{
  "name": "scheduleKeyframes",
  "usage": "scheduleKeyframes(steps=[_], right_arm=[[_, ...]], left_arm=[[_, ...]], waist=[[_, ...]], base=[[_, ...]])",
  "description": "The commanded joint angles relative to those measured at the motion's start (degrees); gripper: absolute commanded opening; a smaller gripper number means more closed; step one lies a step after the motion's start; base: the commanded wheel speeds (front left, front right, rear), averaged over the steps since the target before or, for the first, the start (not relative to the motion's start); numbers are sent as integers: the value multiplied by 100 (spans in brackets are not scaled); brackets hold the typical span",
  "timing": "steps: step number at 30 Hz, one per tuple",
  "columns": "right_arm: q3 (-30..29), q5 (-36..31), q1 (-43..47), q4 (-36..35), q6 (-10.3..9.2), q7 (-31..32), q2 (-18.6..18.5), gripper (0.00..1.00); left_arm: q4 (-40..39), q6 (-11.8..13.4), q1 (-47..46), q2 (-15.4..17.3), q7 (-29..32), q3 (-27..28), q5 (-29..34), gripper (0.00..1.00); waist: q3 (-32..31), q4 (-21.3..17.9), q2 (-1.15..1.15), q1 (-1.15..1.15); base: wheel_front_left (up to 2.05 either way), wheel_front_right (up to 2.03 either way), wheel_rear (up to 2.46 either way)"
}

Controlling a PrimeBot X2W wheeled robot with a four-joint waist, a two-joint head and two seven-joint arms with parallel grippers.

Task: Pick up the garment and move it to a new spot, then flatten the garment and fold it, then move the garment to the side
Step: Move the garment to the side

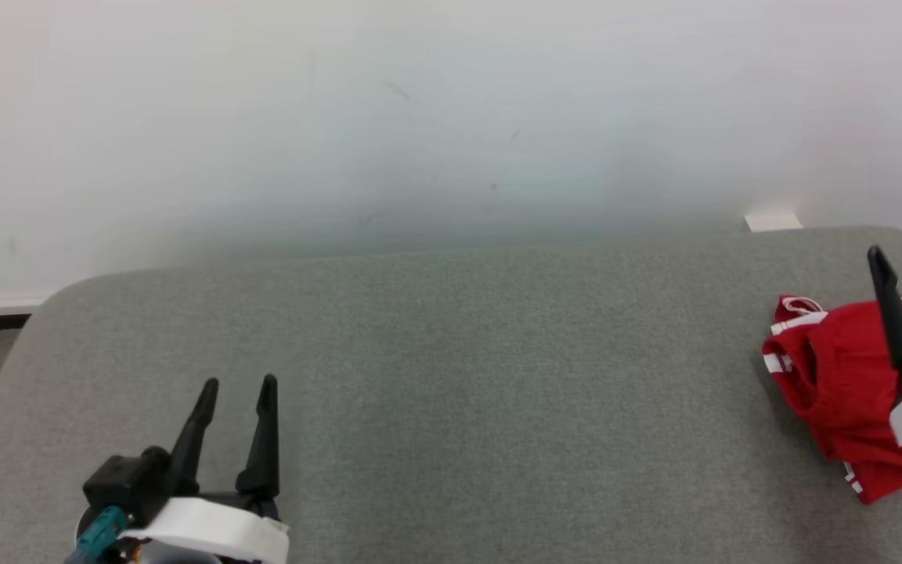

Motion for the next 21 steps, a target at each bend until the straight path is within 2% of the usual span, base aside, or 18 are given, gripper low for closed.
scheduleKeyframes(steps=[1,8,14,21], right_arm=[[-166,-73,300,-209,-15,-65,128,100],[-915,-527,1627,-1105,-15,-510,1076,100],[-1095,-617,2305,-1040,-15,-839,1721,100],[-751,-633,2447,-739,-15,-967,1983,100]], left_arm=[[72,-7,101,6,4,30,-53,100],[136,-23,314,-67,3,157,105,100],[131,-33,501,-111,3,167,322,100],[155,-45,609,-151,3,134,391,100]], waist=[[-87,79,0,1],[-141,170,0,1],[-121,212,0,1],[-85,187,0,1]], base=[[0,0,0],[0,0,0],[0,0,0],[0,0,0]])
